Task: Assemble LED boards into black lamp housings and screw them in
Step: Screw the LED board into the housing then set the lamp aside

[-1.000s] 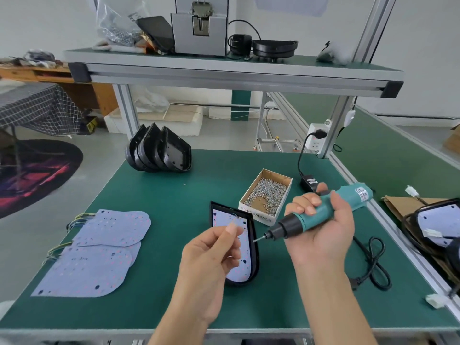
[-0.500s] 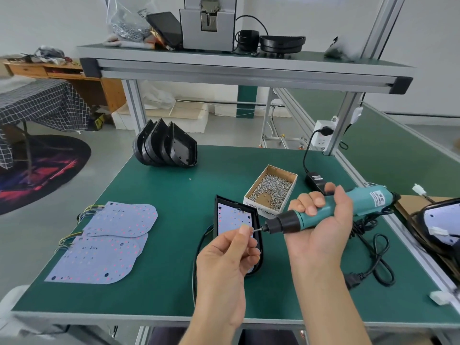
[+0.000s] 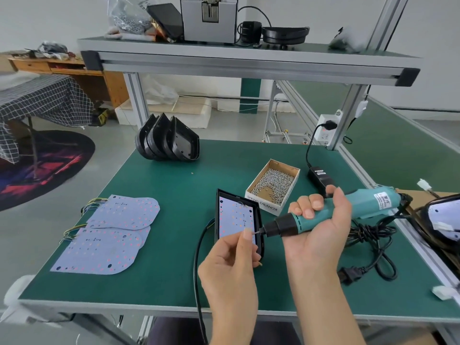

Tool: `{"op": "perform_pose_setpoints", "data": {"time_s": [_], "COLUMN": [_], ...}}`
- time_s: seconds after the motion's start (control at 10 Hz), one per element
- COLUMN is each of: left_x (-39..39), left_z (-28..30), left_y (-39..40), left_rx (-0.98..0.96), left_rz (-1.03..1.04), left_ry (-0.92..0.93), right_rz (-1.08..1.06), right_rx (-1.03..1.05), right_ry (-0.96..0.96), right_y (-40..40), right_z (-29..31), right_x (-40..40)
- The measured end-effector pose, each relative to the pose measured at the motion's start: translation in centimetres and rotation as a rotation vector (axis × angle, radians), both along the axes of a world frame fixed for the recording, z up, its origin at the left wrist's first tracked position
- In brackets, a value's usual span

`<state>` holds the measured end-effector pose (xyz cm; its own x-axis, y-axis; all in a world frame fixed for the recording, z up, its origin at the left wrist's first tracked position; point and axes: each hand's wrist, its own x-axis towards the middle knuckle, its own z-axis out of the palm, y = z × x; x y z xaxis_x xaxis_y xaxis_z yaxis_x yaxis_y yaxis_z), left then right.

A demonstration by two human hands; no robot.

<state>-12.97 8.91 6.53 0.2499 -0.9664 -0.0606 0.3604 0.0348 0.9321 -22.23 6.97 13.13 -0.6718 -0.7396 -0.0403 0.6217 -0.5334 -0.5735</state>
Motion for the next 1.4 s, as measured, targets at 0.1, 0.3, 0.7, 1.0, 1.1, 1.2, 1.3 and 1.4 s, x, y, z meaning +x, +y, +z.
{"op": "perform_pose_setpoints", "data": {"time_s": [0.1, 0.3, 0.7, 1.0, 1.1, 1.2, 1.3, 1.4], "left_x": [0.2, 1.3, 3.3, 3.9, 3.6, 3.6, 4.3, 6.1], "left_z": [-0.2, -1.0, -1.2, -1.5, -1.3, -1.0, -1.0, -1.1], "left_y": [0.2, -0.5, -1.4, -1.4, -1.2, -1.4, -1.8, -2.4], "left_rx": [-0.071, -0.064, -0.086, -0.066, -0.086, -0.094, -0.142, -0.147], "left_rz": [0.035, -0.111, -0.304, -0.238, -0.238, -0.237, -0.140, 0.093], "left_ry": [-0.057, -0.099, -0.208, -0.225, -0.291, -0.373, -0.450, -0.520], "right_rz": [0.038, 0.052, 0.151, 0.286, 0.295, 0.250, 0.192, 0.133], "right_rx": [0.028, -0.061, -0.164, -0.198, -0.206, -0.187, -0.183, -0.167], "right_ry": [-0.048, -0.204, -0.133, -0.148, -0.171, -0.188, -0.212, -0.191], "right_y": [-0.3, -1.3, -1.2, -1.9, -2.2, -2.6, -3.0, -3.3], "right_z": [-1.2, -2.2, -3.7, -3.8, -3.5, -3.4, -3.5, -3.9], "right_x": [-0.4, -1.3, -1.8, -1.6, -1.9, -2.1, -2.5, -3.5]}}
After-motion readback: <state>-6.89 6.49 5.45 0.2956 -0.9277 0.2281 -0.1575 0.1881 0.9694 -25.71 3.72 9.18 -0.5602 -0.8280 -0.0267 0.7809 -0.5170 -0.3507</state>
